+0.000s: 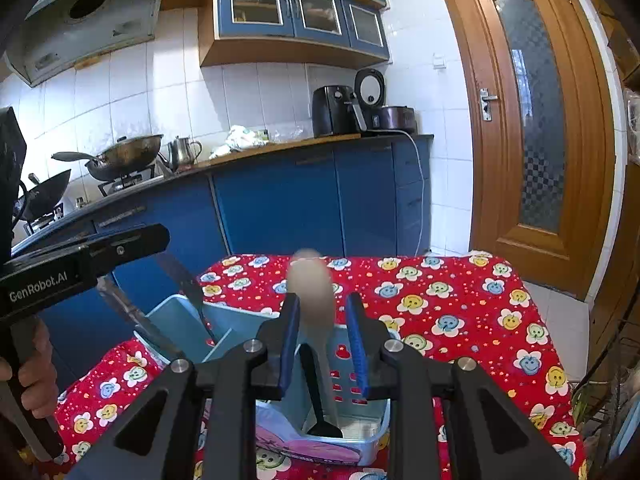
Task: Organize utensils
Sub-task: 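Lift the fork and beige spoon into the blue caddy and open both tools, then withdraw both open tools from the caddy toward the remaining utensils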
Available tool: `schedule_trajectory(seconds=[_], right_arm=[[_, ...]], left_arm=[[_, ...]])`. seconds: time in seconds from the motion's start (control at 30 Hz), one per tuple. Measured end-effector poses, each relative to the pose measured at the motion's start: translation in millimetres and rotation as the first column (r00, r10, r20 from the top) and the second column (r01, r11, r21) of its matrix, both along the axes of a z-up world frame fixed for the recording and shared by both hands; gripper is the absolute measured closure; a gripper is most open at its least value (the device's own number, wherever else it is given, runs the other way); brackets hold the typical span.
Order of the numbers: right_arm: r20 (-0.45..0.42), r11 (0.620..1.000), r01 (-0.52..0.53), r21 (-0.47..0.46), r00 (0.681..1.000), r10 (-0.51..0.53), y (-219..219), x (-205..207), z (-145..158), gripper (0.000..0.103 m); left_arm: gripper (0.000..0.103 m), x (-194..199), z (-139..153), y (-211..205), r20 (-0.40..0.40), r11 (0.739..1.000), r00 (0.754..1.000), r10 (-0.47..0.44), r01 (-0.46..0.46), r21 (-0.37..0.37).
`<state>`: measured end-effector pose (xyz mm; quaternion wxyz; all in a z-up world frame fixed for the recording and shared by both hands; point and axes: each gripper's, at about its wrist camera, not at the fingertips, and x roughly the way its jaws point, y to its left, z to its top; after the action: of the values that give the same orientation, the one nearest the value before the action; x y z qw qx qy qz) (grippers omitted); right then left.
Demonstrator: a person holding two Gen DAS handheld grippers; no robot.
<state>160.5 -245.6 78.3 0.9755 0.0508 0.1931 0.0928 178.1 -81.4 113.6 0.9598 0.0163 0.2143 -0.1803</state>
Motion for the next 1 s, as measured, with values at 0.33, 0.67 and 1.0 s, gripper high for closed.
schedule_trajectory(seconds=[0.33,0.67,1.0], right_arm=[[0.009,0.999,0.002,0.043,1.0,-0.002,-2,-31,16,0.076],[-0.027,0.999,-0.007,0.052,1.0,0.009,5,-75,22,0.075],[-0.07,0.999,0.0,0.043,0.998,0.003,14,-114,14,0.074]], left_arm=[[0.067,-29,9,4,-0.024,0.998,0.999,-0.049,0.048,-0.037],[0.061,-64,1,20,-0.086,0.998,0.995,-0.047,0.044,-0.045],[0.06,-92,-27,34,-0.182,1.0,0.983,-0.027,0.025,-0.014]])
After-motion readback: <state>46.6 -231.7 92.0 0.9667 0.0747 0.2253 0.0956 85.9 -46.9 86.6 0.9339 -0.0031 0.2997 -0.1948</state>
